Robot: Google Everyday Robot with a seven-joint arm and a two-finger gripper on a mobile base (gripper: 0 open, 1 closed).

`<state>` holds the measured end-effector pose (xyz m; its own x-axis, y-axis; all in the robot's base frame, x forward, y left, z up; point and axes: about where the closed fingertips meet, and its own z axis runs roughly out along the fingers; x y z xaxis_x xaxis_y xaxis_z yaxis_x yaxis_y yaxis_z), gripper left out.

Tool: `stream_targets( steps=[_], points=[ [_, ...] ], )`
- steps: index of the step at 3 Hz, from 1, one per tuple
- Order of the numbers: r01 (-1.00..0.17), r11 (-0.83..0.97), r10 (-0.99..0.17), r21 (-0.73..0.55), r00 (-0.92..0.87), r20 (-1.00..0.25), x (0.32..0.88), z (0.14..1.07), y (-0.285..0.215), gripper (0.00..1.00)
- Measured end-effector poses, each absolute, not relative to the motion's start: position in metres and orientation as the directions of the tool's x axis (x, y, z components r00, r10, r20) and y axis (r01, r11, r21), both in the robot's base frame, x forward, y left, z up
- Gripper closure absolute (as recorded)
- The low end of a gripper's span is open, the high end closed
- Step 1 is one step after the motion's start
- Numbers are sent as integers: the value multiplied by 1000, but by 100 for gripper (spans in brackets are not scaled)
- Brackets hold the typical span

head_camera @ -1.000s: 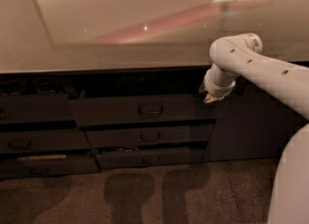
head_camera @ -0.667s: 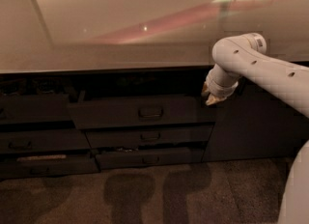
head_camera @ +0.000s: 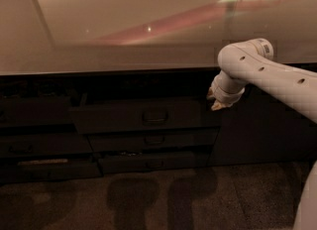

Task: Open top drawer

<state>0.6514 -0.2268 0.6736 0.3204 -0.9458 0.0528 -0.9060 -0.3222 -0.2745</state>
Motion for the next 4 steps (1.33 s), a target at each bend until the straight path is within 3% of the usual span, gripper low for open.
stream_targets(
  steps=[4],
  points=[
    [-870,-371,-928,-325,362,89,628,689,-231,100]
  ],
)
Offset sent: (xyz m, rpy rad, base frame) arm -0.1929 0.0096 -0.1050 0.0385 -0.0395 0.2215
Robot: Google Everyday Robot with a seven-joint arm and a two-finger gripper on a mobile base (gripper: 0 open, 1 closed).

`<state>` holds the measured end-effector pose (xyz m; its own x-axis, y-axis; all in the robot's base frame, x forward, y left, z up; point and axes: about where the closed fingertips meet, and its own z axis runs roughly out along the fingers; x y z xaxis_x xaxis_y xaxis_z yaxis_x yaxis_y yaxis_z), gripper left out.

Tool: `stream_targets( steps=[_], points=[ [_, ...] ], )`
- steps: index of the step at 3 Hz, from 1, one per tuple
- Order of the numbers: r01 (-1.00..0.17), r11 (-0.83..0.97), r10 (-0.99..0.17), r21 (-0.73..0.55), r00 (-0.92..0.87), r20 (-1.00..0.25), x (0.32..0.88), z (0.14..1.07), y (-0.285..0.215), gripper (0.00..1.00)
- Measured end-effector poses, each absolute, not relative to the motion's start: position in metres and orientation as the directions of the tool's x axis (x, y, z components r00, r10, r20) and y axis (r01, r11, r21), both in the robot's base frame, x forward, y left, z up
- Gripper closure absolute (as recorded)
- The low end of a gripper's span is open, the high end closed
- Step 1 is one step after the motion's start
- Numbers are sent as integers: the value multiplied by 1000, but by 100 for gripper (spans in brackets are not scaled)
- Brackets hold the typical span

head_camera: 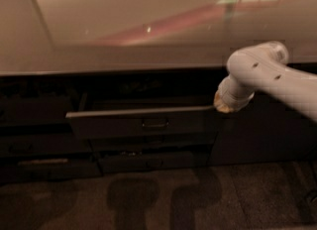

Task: Open top drawer

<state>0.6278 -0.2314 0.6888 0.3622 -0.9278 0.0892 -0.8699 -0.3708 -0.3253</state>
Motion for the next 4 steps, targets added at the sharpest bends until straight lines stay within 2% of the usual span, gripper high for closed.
stream_targets(
  steps=[2,3,4],
  points=[
    [-868,-375,-926,-324,367,88,623,692,-231,100],
    [-871,-349,-936,-346,340,88,636,724,-228,100],
    [-894,-334,-943,-298,320,96,663,701,-244,100]
  ],
)
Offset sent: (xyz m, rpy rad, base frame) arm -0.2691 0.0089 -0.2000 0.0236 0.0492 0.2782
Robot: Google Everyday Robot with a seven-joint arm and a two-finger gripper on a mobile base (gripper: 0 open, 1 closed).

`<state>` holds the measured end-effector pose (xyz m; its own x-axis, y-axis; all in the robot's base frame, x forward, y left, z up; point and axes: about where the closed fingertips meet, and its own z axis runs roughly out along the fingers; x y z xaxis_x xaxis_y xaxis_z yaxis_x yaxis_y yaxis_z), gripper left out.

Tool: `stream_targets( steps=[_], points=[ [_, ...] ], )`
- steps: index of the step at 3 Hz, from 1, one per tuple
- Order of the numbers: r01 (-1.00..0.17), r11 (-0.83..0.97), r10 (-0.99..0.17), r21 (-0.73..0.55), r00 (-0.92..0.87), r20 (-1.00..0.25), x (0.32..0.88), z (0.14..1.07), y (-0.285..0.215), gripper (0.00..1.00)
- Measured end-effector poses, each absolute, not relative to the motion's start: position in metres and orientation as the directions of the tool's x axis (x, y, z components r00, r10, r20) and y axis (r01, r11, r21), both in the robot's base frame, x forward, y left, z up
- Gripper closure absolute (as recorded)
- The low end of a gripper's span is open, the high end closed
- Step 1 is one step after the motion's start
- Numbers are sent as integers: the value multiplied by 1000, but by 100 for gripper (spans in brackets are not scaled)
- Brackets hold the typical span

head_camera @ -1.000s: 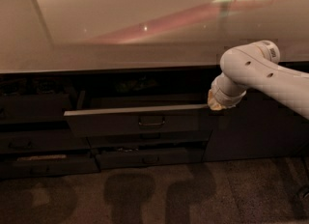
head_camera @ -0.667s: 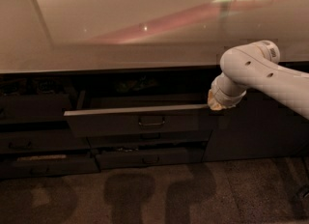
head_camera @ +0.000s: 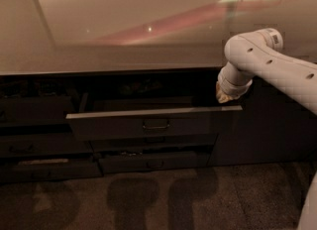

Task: Open top drawer

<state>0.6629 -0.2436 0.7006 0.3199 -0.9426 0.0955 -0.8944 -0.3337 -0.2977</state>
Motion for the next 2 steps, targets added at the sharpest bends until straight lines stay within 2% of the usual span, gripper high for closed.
stream_targets(
  steps=[2],
  points=[
    [-895,-350,-937,-275,335,101,664,691,-233,100]
  ],
)
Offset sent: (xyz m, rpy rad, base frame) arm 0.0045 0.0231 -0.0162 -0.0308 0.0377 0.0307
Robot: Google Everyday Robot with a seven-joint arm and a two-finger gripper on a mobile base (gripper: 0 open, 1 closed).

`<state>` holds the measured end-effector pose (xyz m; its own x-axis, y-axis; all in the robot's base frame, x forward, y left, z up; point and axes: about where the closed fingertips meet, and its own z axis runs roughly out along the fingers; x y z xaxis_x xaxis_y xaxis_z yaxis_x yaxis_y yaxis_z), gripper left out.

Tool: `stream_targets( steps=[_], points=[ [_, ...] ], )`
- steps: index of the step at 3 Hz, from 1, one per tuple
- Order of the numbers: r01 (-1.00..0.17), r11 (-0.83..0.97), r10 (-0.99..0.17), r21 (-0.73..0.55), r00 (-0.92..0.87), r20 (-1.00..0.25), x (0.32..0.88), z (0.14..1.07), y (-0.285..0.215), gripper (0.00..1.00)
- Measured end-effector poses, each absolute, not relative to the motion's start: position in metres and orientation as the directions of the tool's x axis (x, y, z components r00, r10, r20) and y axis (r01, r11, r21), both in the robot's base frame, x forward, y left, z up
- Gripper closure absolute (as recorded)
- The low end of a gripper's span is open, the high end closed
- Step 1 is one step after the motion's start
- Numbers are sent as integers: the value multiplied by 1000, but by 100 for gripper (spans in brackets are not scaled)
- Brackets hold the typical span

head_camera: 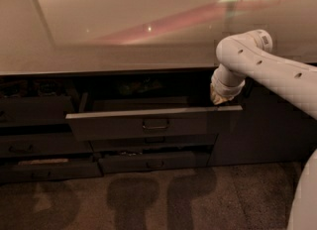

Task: Open top drawer

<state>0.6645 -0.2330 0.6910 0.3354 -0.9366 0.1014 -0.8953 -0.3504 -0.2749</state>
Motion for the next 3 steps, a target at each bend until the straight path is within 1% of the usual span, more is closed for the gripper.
stream_targets(
  steps=[1,2,3],
  points=[
    [-871,-428,-903,-242,407,136,662,677,-194,100],
    [-871,-428,-903,-242,407,136,662,677,-194,100],
    [-867,-445,-895,-226,421,145,650,670,-195,100]
  ],
)
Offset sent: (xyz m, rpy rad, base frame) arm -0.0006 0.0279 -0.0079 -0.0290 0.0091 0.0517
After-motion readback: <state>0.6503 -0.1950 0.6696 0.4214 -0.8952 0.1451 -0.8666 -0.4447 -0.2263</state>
